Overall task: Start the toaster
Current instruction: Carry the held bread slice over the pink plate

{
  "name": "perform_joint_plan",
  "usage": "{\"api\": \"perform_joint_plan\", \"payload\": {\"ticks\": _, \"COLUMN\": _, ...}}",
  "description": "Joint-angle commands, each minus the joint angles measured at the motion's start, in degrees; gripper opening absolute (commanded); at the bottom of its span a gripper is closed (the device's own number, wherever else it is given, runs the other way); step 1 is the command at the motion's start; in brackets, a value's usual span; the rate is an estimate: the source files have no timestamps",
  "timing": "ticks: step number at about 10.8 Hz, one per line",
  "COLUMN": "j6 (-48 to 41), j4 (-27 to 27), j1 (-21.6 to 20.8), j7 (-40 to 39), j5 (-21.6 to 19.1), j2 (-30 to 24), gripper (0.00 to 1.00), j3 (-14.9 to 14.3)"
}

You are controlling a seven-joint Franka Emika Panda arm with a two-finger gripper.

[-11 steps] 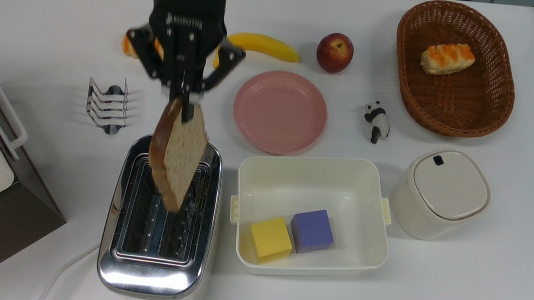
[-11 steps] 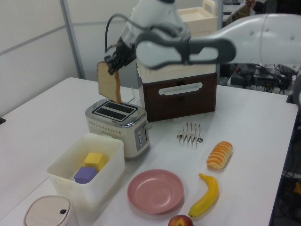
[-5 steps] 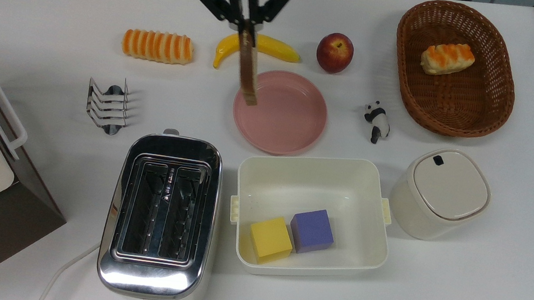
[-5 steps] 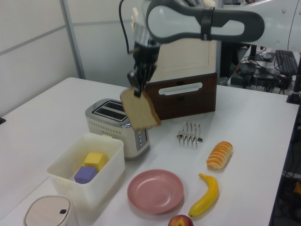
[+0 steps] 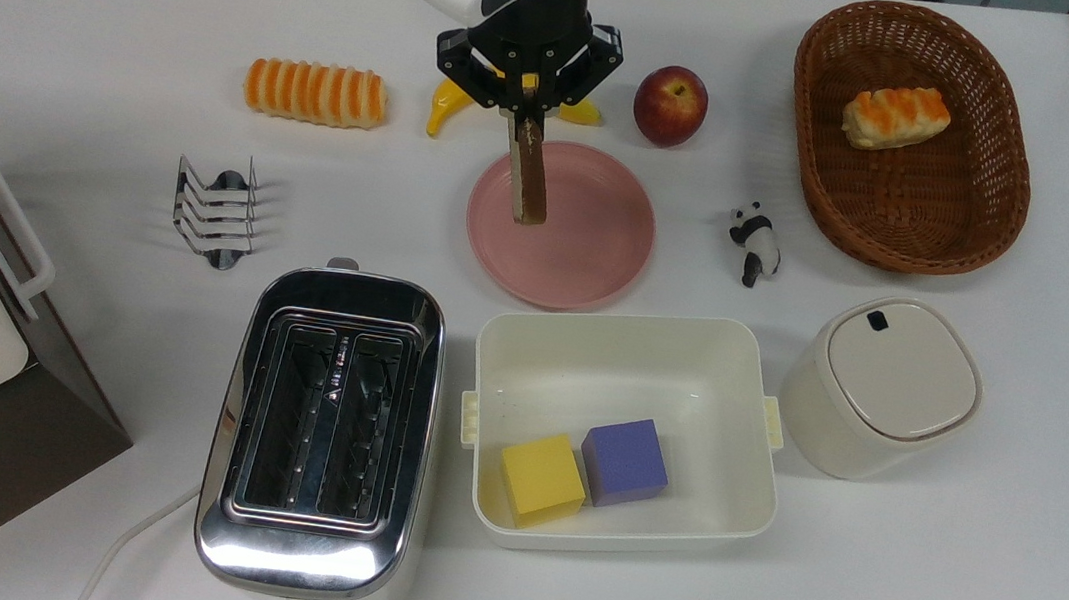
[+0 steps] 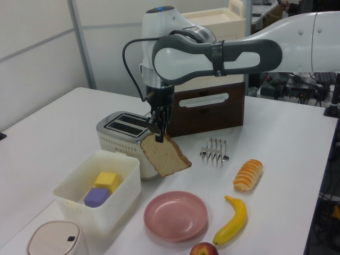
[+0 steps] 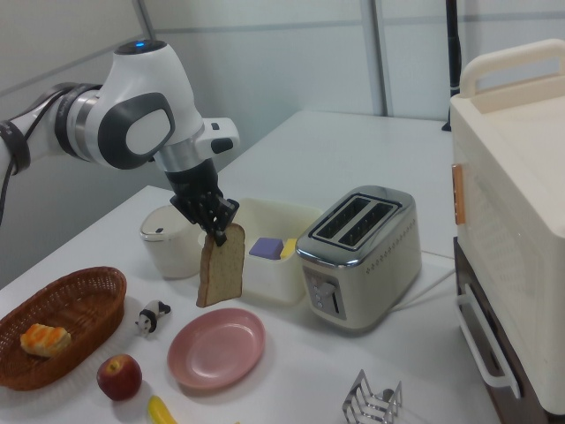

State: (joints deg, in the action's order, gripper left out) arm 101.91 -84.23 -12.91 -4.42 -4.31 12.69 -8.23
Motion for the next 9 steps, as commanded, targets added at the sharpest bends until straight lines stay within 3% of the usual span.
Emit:
{"api": "perform_joint_plan", "payload": {"ticks": 1, "j6": 0.39, "j4": -0.93, "j1": -0.81, "j7": -1.47, "j5": 0.62, "j2": -1.35, "gripper": 0.0, "j3": -0.91}}
{"api": "perform_joint_plan", "payload": {"ticks": 5, "j6": 2.66, "j4": 1.33, "j1": -0.54, "j7": -1.04, "j5": -0.16, "j2": -1.52, "gripper": 0.0, "j3": -1.44}}
{"api": "perform_joint_plan", "payload": {"ticks": 9, "j6": 21.78, "j4": 2.41, "j1": -0.54, "j7": 0.02, "j5": -4.2, "j2": -0.65, "gripper": 0.0, "j3": -6.88}}
